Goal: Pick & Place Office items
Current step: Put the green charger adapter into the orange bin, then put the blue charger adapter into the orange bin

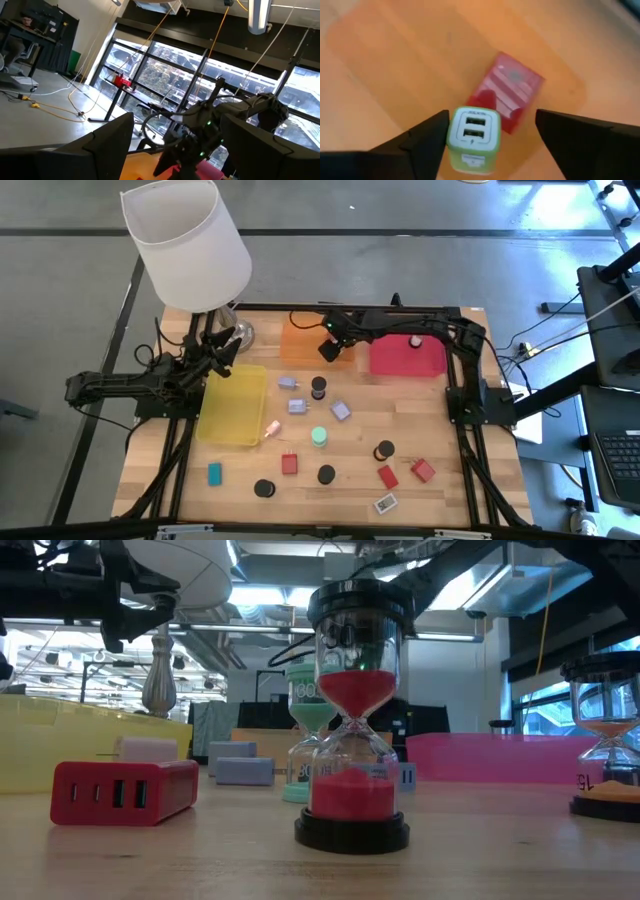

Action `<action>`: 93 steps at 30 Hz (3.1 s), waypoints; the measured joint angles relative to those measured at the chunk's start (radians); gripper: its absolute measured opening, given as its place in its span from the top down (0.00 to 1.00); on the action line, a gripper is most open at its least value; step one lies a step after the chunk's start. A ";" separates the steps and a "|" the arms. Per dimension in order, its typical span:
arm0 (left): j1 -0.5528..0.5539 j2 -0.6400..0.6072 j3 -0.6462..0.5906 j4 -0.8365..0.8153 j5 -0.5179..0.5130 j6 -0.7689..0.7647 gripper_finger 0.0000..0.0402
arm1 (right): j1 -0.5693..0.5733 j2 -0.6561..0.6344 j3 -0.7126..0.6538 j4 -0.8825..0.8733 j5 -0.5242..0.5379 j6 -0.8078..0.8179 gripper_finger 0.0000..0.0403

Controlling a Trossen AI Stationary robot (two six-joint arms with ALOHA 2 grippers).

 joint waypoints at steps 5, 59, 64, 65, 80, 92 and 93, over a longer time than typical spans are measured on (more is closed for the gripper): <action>0.000 0.000 0.000 0.000 0.000 0.000 0.27 | 0.010 -0.090 0.000 -0.066 0.032 0.061 0.15; 0.000 0.000 0.000 -0.002 -0.001 0.000 0.27 | 0.488 -0.014 -0.186 -0.014 -0.089 0.721 0.13; 0.000 0.000 0.000 -0.017 -0.001 0.000 0.27 | 0.488 0.000 -0.184 -0.021 -0.082 0.726 0.13; 0.000 0.000 0.000 -0.021 -0.001 0.000 0.27 | 0.488 0.000 -0.184 -0.020 -0.076 0.744 0.13; 0.000 0.000 0.000 -0.021 -0.001 0.000 0.27 | 0.506 0.003 -0.184 -0.043 -0.013 0.801 0.47; 0.000 0.000 0.000 -0.022 -0.001 0.000 0.27 | 0.436 -0.161 -0.188 -0.157 0.105 0.826 0.36; 0.000 0.000 0.000 -0.022 -0.001 0.000 0.27 | 0.421 -0.178 -0.189 -0.164 0.113 0.826 0.36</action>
